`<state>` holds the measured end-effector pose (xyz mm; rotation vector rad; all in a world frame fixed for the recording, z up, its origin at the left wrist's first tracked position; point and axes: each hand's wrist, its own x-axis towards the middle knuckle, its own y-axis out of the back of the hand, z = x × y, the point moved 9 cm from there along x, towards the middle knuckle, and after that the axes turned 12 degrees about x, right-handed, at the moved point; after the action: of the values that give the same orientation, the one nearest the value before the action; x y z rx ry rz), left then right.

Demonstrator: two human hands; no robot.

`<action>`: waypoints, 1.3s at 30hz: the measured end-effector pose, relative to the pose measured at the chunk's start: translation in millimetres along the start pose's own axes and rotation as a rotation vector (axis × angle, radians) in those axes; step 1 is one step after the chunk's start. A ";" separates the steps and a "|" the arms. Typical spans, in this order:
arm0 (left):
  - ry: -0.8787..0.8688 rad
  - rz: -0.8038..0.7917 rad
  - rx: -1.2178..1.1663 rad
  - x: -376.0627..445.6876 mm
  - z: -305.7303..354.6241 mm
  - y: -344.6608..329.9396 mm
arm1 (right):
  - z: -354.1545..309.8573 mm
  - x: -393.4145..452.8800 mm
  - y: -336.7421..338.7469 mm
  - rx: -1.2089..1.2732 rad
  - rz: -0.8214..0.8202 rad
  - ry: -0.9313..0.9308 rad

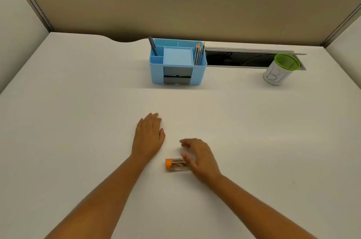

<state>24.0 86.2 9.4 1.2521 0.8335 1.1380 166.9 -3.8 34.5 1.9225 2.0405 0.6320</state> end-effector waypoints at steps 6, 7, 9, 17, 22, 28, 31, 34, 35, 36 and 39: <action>0.015 0.025 0.008 -0.9 -1.6 0.0 | -29.9 -20.2 -51.2 -0.316 -0.154 0.318; 0.015 0.031 0.011 -1.9 -1.0 0.6 | -30.0 -20.0 -51.3 -0.343 -0.143 0.343; 0.017 0.033 -0.010 -7.5 1.1 2.0 | -28.6 -17.1 -46.1 -0.370 -0.110 0.331; -0.076 0.086 -0.345 -47.5 34.6 12.1 | -18.1 11.4 5.4 0.046 0.223 -0.001; -0.027 0.130 -0.497 -52.0 45.3 14.6 | -24.5 13.9 -9.3 0.246 0.186 -0.053; 0.138 0.119 -0.559 -55.9 31.6 5.0 | -19.0 7.1 -23.3 0.284 0.175 -0.115; 0.173 0.121 -0.578 -56.3 31.0 5.5 | -25.7 7.3 -23.4 0.230 0.153 -0.099; 0.164 0.189 -0.563 -56.8 32.6 16.5 | -32.8 10.1 -19.1 0.081 0.118 -0.043; 0.145 0.219 -0.532 -56.3 33.8 21.1 | -33.1 11.2 -17.9 0.052 0.100 -0.046; 0.123 0.236 -0.493 -55.8 35.4 23.9 | -32.0 12.1 -16.4 0.049 0.092 -0.067; 0.097 0.219 -0.448 -54.2 37.8 22.9 | -26.2 13.5 -7.3 0.151 0.155 -0.171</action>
<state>40.9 22.4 32.5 0.9332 0.4785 1.4759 146.9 6.0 55.1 2.1549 1.8954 0.3408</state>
